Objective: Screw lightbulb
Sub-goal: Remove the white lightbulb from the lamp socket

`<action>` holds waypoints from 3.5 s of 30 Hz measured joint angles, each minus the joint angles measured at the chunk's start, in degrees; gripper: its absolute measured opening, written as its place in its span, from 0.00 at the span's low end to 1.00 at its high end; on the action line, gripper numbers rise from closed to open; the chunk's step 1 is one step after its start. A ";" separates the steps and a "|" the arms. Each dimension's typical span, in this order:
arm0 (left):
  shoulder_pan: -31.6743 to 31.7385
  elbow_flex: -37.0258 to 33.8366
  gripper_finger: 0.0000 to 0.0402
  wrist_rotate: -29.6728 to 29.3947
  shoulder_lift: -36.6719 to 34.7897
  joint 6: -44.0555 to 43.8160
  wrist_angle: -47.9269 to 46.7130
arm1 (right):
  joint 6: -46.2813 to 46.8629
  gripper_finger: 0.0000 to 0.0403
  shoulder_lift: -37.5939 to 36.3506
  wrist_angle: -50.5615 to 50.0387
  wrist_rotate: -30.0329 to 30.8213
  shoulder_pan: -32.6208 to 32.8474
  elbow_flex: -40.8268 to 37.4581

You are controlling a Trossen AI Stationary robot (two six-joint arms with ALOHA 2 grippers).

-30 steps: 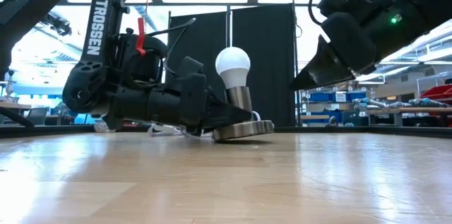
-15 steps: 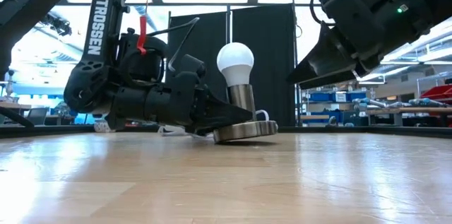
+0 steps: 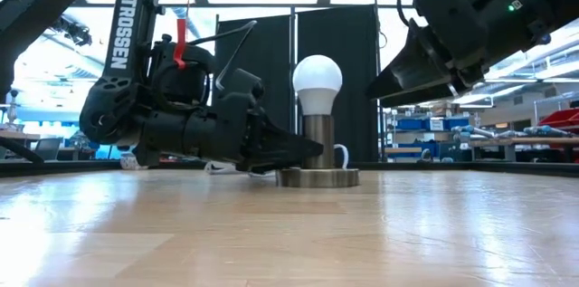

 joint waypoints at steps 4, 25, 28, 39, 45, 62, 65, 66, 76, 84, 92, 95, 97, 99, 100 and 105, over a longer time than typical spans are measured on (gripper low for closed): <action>-0.02 -0.07 0.71 0.46 0.01 0.02 0.21 | -0.59 0.77 0.00 0.36 0.21 0.00 0.00; 0.44 -16.53 0.72 -6.54 -14.62 1.03 -0.51 | -0.75 0.77 -5.33 -9.68 4.51 4.87 0.02; 0.06 -17.21 0.75 -6.60 -14.66 -0.36 -1.83 | -1.64 0.77 -5.33 -9.66 4.52 4.87 0.02; 0.02 -25.59 0.74 -7.18 -17.67 -3.56 1.63 | -1.72 0.77 -5.35 -11.65 4.49 4.85 0.02; 0.04 -28.48 0.73 -5.79 -22.65 -1.78 1.86 | -1.74 0.77 -5.35 -11.61 4.90 4.79 0.02; -1.75 -27.61 0.71 -7.23 -26.87 -0.69 -9.01 | -2.02 0.77 -5.35 -11.83 5.78 4.13 0.02; -2.85 -25.27 0.70 -7.65 -26.87 -0.62 -13.17 | -1.98 0.77 -5.35 -11.93 5.81 4.00 0.02; -3.12 -24.38 0.69 -8.00 -26.86 -0.54 -14.34 | -1.98 0.77 -5.35 -11.91 5.81 4.01 0.02; -3.96 -15.00 0.62 -9.17 -26.87 2.94 -27.15 | -2.24 0.77 -5.35 -12.00 6.02 3.87 0.02; -3.96 -5.30 0.60 -11.49 -26.70 7.85 -38.85 | -1.75 0.77 -5.35 -11.90 6.02 4.23 0.02; -3.96 -1.78 0.60 -12.66 -26.72 10.07 -39.56 | -1.76 0.77 -5.35 -11.94 7.77 5.87 0.02; -3.96 -1.93 0.60 -12.73 -26.72 9.44 -41.54 | -1.72 0.77 -5.35 -12.06 7.92 6.41 0.02; -3.96 -1.93 0.60 -12.80 -26.72 8.53 -44.90 | -1.16 0.77 -5.35 -12.57 7.93 6.86 0.02; -3.96 -1.85 0.60 -12.80 -27.04 7.16 -47.02 | -0.66 0.77 -5.35 -13.14 7.93 7.17 0.02; -3.98 -1.85 0.60 -12.67 -27.36 6.48 -48.03 | -0.45 0.77 -5.35 -13.25 8.01 7.27 0.02; -4.09 -1.98 0.60 -11.67 -30.22 4.59 -52.19 | -0.18 0.77 -5.35 -13.63 8.22 7.26 0.02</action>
